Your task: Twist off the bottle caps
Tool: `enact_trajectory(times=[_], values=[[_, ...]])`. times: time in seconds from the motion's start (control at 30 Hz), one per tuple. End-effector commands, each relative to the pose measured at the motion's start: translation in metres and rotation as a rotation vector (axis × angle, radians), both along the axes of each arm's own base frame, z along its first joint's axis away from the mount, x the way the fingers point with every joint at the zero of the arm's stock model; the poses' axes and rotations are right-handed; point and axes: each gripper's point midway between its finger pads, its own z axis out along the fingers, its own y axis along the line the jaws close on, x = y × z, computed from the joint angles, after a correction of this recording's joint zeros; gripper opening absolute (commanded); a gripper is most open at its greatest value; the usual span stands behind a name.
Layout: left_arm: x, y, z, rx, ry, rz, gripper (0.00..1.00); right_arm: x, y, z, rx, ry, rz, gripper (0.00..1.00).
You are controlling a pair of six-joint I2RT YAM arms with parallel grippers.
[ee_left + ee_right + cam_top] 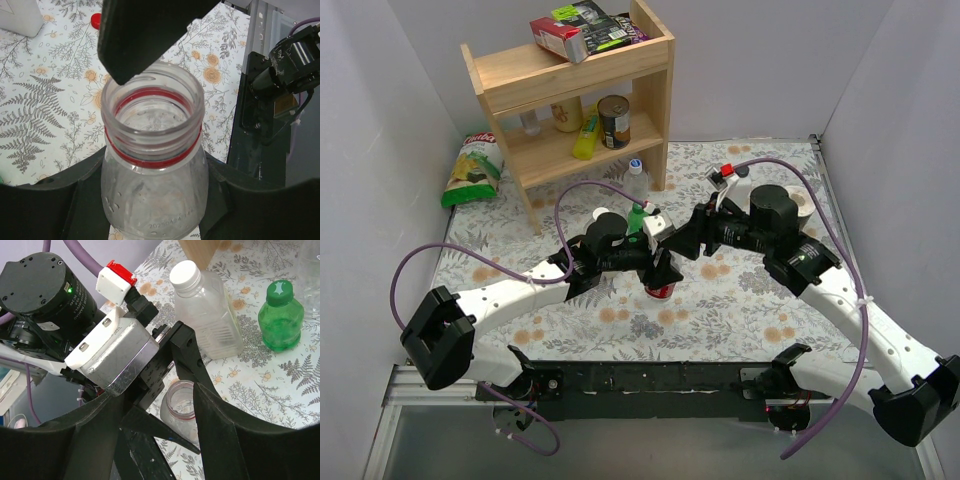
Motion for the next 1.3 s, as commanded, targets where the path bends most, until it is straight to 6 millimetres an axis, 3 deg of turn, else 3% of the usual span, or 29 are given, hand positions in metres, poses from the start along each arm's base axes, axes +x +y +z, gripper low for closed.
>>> enact_trajectory(times=[0.0,0.23,0.6,0.77,0.93,1.1,1.2,1.27], values=[[0.004,-0.006,0.034,-0.075,-0.076,-0.004,0.30,0.004,-0.001,0.001,0.017,-0.017,-0.039,0.64],[0.000,-0.006,0.037,-0.096,-0.066,-0.014,0.30,0.011,-0.006,-0.026,-0.016,0.020,-0.103,0.63],[-0.001,-0.007,0.038,-0.096,-0.066,-0.017,0.30,0.018,-0.028,-0.006,0.010,-0.062,-0.234,0.62],[0.000,-0.007,0.037,-0.095,-0.061,-0.016,0.30,0.010,-0.016,-0.011,0.020,-0.043,-0.149,0.62],[0.000,-0.007,0.038,-0.095,-0.064,-0.015,0.30,0.003,-0.004,-0.003,0.045,-0.066,-0.094,0.62],[-0.002,-0.007,0.038,-0.098,-0.060,-0.021,0.29,0.005,0.005,-0.015,0.015,-0.049,-0.078,0.61],[-0.001,-0.007,0.038,-0.097,-0.063,-0.017,0.30,0.007,0.011,-0.020,0.014,-0.048,-0.076,0.57],[-0.001,-0.007,0.038,-0.100,-0.065,-0.019,0.30,0.009,0.012,-0.021,0.011,-0.053,-0.081,0.44]])
